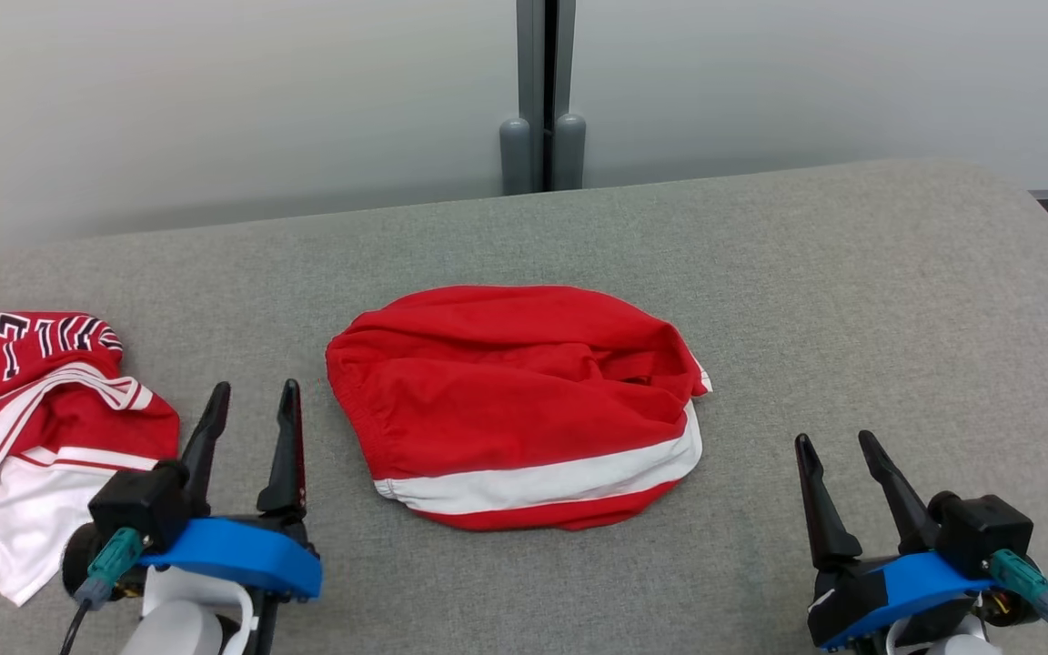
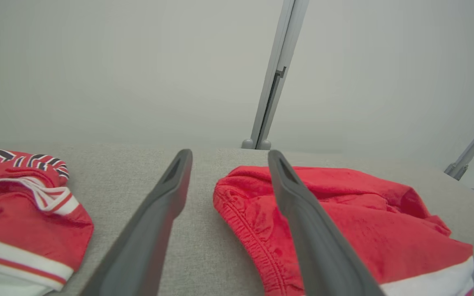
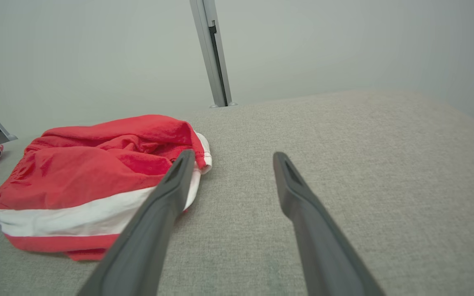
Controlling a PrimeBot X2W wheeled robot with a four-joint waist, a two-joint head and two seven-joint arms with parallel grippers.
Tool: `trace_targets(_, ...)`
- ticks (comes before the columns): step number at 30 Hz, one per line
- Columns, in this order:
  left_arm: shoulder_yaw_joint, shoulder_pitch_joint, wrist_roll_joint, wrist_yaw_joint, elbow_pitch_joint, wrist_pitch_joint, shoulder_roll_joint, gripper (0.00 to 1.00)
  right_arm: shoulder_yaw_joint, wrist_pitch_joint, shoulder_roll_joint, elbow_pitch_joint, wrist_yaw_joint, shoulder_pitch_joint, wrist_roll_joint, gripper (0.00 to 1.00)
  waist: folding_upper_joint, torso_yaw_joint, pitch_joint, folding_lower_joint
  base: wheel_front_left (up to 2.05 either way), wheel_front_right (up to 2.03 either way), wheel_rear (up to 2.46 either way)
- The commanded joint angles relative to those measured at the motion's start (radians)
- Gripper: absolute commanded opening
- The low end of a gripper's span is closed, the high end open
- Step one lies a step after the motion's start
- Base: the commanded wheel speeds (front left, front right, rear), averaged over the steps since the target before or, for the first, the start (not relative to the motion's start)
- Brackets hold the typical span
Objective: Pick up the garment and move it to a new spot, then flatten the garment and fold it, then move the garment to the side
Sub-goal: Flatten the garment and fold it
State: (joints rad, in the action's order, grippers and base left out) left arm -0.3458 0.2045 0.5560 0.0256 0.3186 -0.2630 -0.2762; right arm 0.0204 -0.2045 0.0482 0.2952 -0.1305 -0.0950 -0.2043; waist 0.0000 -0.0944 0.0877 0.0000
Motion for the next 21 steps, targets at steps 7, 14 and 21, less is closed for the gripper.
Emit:
trace_targets(7, 0.108, -0.106, -0.081, 0.017, -0.039, -0.003, -0.01, 1.0, -0.021, 0.019, 0.004, -0.016, 0.0, 0.022, 0.009, 1.0, 0.0, 0.018, -0.014, 0.0, 0.0, 0.0, 0.0)
trace_targets(14, 0.173, -0.135, -0.117, 0.001, -0.06, -0.003, 0.011, 1.0, -0.013, 0.083, 0.004, -0.011, 0.0, 0.0, -0.016, 1.0, 0.0, 0.045, 0.002, 0.0, 0.0, 0.0, 0.0)
trace_targets(21, 0.197, -0.112, -0.146, -0.018, -0.069, -0.003, 0.034, 1.0, 0.002, 0.24, 0.004, 0.044, 0.0, -0.099, -0.025, 1.0, 0.0, 0.069, 0.039, 0.0, 0.0, 0.0, 0.0)
